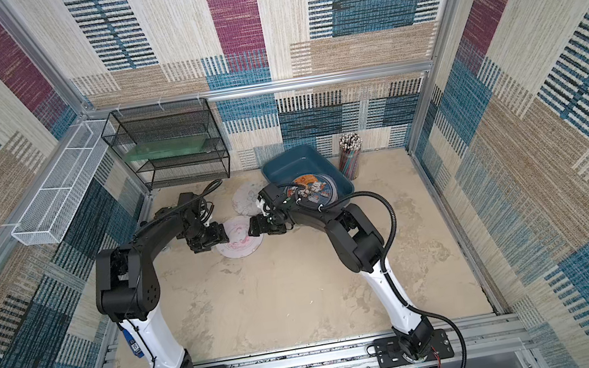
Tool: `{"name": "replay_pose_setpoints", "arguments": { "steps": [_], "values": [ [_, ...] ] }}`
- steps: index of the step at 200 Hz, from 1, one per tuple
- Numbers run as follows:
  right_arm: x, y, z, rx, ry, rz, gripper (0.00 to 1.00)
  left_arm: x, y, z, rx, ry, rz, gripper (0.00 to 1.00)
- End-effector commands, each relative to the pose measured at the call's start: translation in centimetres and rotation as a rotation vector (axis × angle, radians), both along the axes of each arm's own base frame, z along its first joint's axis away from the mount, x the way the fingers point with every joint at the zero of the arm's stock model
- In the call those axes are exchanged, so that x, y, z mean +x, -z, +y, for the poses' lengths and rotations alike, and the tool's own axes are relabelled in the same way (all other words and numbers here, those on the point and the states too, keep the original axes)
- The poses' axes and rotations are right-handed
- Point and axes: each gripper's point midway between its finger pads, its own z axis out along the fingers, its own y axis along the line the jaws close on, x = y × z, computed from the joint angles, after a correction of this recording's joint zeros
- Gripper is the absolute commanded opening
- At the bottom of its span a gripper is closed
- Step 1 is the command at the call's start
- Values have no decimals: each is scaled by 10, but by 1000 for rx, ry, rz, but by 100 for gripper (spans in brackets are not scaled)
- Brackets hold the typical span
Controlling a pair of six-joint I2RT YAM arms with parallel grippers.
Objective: Put the coasters into the storage box
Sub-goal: Move the coaster to the center of the board, then pick up the coaster from the center of the board.
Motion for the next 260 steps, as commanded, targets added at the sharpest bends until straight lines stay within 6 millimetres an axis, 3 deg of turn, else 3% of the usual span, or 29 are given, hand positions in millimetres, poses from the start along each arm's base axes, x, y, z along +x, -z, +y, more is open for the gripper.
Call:
{"name": "replay_pose_setpoints", "arguments": {
  "steps": [1,43,169,186,217,260],
  "values": [
    [2,7,-2,-21,29,7,78,20,8,6,35,-12,-37,72],
    [-2,20,3,-18,29,54,75,29,23,5,27,-18,-30,72],
    [-7,33,20,-9,25,108,68,5,38,-4,-15,3,36,68],
    [-7,34,19,-14,31,109,68,5,38,-5,-16,2,32,63],
    [-7,35,15,-21,42,108,68,6,31,-4,-18,-13,16,46],
    [-9,37,12,-21,46,115,68,8,19,-5,-27,-27,-19,35]
  ]
}}
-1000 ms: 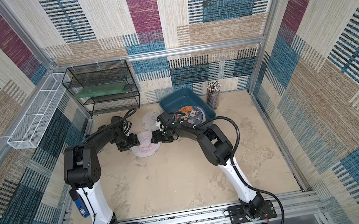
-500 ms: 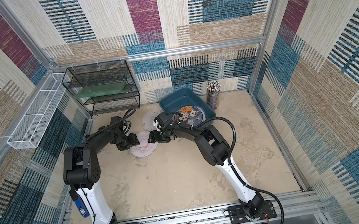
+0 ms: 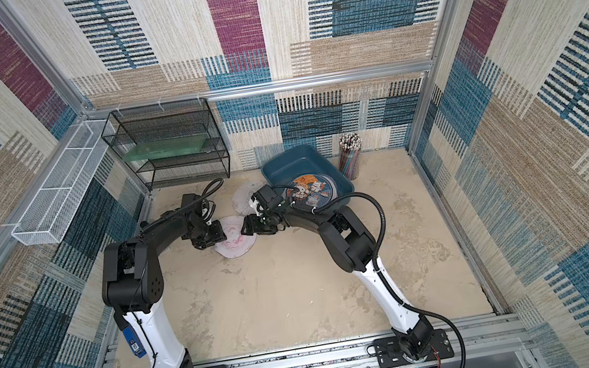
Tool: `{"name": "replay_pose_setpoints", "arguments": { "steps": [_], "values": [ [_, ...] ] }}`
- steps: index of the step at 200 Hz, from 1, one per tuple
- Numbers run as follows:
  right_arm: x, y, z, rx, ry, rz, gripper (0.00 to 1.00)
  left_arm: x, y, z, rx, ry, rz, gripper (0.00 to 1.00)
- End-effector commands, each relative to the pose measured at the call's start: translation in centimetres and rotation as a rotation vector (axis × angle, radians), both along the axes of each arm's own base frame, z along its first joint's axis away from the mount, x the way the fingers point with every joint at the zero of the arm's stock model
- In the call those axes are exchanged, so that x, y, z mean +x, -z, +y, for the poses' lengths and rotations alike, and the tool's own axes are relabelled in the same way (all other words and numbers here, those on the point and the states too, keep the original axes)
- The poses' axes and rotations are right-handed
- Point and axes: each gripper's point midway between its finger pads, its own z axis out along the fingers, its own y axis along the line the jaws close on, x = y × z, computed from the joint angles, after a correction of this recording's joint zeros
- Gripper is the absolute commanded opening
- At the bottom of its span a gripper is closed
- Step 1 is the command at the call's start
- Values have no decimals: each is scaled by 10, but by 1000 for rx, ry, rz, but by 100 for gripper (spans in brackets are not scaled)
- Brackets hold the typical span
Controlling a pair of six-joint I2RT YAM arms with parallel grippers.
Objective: Put the coasters into the storage box
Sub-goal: Pick up the coaster from the center of the board.
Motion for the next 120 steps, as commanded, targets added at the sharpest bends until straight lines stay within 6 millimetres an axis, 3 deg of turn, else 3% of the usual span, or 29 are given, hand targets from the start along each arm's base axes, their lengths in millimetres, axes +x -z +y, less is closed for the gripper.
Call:
{"name": "replay_pose_setpoints", "arguments": {
  "steps": [1,32,70,120],
  "values": [
    [-17,28,-19,-102,30,106,68,-12,-1,-6,-34,-1,44,35],
    [-16,16,-16,-73,31,90,70,-10,-10,-9,-49,-5,31,19],
    [-19,-26,-19,3,20,47,79,-10,-43,-18,-61,19,-27,2],
    [-58,-76,-54,48,6,28,84,-6,-107,-47,-93,75,-144,0]
  ]
}}
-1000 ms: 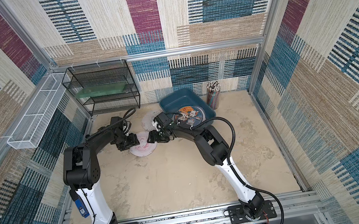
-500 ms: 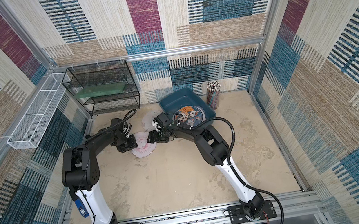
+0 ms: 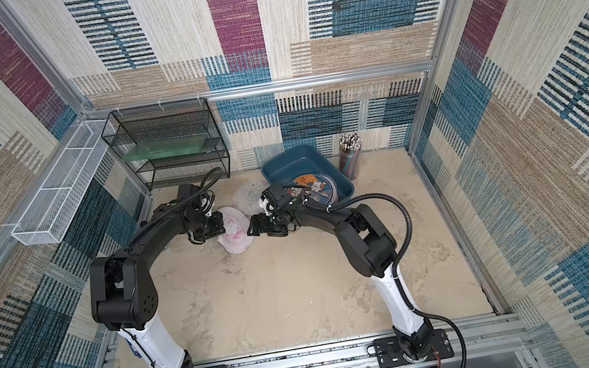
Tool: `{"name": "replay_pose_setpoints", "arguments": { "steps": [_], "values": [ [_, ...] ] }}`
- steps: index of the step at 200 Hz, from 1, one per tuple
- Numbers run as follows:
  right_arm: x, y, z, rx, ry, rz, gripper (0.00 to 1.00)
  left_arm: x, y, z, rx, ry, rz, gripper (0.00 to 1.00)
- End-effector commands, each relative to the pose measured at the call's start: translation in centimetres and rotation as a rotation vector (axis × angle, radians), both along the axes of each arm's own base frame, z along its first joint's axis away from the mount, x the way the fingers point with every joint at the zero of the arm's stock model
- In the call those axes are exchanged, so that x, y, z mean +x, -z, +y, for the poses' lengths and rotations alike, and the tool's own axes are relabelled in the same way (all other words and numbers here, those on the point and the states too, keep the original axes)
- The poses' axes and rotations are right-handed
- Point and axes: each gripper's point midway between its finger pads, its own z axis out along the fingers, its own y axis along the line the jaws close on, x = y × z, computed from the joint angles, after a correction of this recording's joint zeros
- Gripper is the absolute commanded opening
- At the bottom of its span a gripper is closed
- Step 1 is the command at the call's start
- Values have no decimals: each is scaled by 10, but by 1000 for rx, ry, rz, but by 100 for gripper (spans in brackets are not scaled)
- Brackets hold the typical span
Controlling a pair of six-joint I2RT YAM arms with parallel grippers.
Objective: Put the coasters into the storage box
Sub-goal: Pick up the coaster from the center of the board, then place the coaster in the storage box.
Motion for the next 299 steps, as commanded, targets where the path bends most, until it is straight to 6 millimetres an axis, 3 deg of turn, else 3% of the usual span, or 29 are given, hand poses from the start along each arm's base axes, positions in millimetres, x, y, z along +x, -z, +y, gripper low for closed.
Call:
{"name": "replay_pose_setpoints", "arguments": {
  "steps": [1,40,83,137,175,196,215,248,259,269,280,299],
  "values": [
    [-17,-21,-11,31,-17,-11,84,-1,-26,-13,-30,15,-34,0],
    [-54,-44,-53,28,2,-5,86,13,-75,-57,-93,74,-135,0],
    [-71,-53,-102,25,64,7,88,31,-117,-126,-179,181,-224,0],
    [-74,-52,-171,66,194,10,89,58,-126,-218,-274,318,-271,0],
    [-74,-53,-202,67,241,0,89,77,-124,-274,-387,399,-291,0],
    [-73,-52,-212,68,263,3,89,87,-109,-293,-425,408,-281,0],
    [-71,-52,-216,68,271,2,89,95,-69,-298,-403,386,-230,0],
    [-66,-57,-219,71,279,-5,90,104,1,-282,-257,335,-162,0],
    [-65,-58,-219,71,280,-6,90,106,14,-277,-214,326,-154,13],
    [-66,-59,-219,71,279,-5,90,107,18,-272,-181,316,-157,37],
    [-66,-57,-219,70,280,0,90,110,14,-267,-156,304,-173,60],
    [-68,-53,-219,70,280,13,91,114,-4,-263,-141,294,-225,83]
  ]
}}
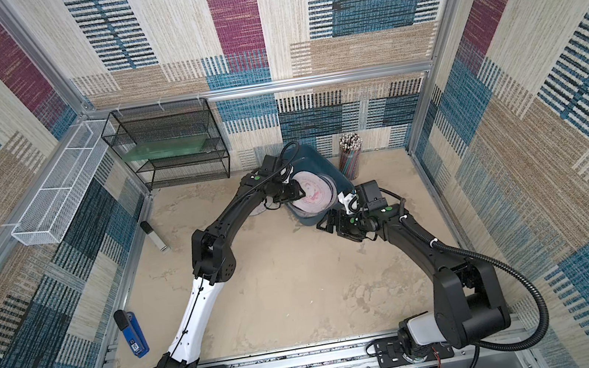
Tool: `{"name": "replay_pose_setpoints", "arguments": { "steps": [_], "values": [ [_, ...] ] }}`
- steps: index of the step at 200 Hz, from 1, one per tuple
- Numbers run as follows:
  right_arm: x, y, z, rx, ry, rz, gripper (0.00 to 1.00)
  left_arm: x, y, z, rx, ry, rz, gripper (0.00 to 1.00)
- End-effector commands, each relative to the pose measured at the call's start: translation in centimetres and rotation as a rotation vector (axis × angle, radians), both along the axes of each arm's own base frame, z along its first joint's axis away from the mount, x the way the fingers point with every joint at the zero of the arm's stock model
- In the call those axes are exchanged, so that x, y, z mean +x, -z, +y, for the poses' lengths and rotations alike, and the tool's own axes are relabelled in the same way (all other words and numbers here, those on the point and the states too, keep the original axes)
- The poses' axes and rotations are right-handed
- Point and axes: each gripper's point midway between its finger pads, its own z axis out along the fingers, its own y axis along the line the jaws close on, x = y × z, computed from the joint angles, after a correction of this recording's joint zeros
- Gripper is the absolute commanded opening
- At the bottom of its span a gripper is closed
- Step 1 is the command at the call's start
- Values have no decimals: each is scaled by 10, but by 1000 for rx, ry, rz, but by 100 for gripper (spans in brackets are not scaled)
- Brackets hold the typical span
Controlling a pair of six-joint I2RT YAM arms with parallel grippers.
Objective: Put the coasters into the storage box
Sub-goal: Place the coaster in the storage box, then pick up the coaster from the center of the board.
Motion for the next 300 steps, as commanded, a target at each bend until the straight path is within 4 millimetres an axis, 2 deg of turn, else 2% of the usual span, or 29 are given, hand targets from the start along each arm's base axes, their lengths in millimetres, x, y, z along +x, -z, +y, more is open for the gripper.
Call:
{"name": "replay_pose_setpoints", "arguments": {
  "steps": [1,11,28,54,73,99,107,144,160,181,231,300],
  "values": [
    [-3,2,2,8,-20,9,91,7,-15,12,69,-26,-79,84],
    [-2,3,3,9,-23,9,91,9,-27,15,72,-34,-108,90],
    [0,3,5,12,-24,8,91,10,-46,20,87,-42,-152,96],
    [6,1,10,14,-30,-1,91,6,-64,35,129,-64,-184,97],
    [8,1,16,16,-36,-3,91,0,-73,56,170,-106,-196,97],
    [8,3,27,23,-52,-5,91,-3,-77,102,197,-217,-199,95],
    [9,2,31,27,-55,-8,91,-4,-74,119,193,-253,-190,93],
    [15,0,50,34,-83,-22,91,-4,-33,197,117,-411,-39,86],
    [16,-1,54,32,-87,-24,91,-2,-13,220,103,-437,15,82],
    [18,-3,58,33,-88,-27,91,3,5,240,139,-450,40,80],
    [19,-3,60,24,-80,-22,91,21,39,256,168,-498,121,77],
    [20,-5,56,20,-65,-23,91,25,66,251,152,-501,179,74]
  ]
}}
